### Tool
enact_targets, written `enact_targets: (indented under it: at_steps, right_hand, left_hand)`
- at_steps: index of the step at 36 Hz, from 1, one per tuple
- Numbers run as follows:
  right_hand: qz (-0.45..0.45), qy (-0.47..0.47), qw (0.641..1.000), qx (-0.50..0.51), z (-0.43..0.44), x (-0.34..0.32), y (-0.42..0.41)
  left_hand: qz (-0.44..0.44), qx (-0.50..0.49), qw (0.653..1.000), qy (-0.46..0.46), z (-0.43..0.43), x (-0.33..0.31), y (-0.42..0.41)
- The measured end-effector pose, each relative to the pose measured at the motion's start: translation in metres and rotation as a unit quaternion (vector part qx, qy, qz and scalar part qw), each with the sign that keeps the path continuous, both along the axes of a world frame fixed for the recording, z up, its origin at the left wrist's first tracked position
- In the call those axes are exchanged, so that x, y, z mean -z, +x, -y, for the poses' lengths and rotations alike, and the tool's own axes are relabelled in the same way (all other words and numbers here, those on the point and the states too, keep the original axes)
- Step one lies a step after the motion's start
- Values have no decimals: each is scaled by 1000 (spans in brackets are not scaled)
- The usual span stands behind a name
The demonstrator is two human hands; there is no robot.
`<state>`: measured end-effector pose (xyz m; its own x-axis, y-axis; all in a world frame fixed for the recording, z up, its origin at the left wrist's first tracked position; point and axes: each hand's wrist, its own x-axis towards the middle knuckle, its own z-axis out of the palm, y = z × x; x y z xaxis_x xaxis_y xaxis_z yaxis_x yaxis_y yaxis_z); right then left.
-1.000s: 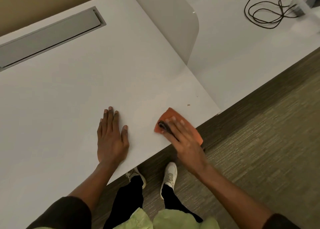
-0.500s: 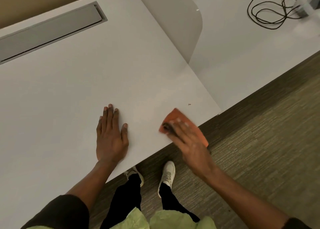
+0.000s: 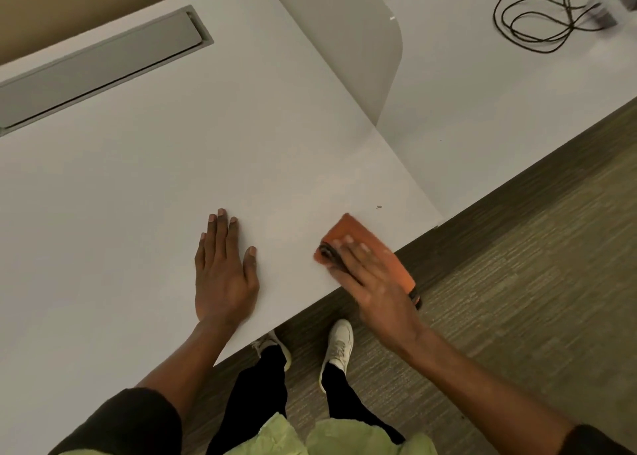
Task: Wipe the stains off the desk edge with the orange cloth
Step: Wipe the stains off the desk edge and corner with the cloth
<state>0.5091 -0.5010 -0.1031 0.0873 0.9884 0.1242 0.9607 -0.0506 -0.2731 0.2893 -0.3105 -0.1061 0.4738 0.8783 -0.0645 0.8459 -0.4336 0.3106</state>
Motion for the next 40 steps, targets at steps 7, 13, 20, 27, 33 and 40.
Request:
enact_targets:
  at_steps: [7, 13, 20, 27, 33, 40]
  right_hand:
    - [-28, 34, 973, 224, -43, -19, 100]
    - [-57, 8, 980, 190, -68, -15, 45]
    - [-26, 12, 1000, 13, -2, -8, 8]
    - [-80, 13, 968, 236, -59, -28, 92]
    - [-52, -43, 985, 159, -49, -25, 55]
    - [-17, -76, 987, 144, -18, -29, 41]
  left_hand:
    - [2, 0, 1000, 3, 4, 1, -1]
    - [-2, 1, 1000, 3, 3, 1, 0]
    - [-21, -7, 1000, 7, 3, -1, 5]
    - [-27, -97, 995, -29, 23, -3, 47]
    - [-27, -98, 995, -16, 20, 1, 47]
    - [-31, -105, 994, 0, 21, 7, 49]
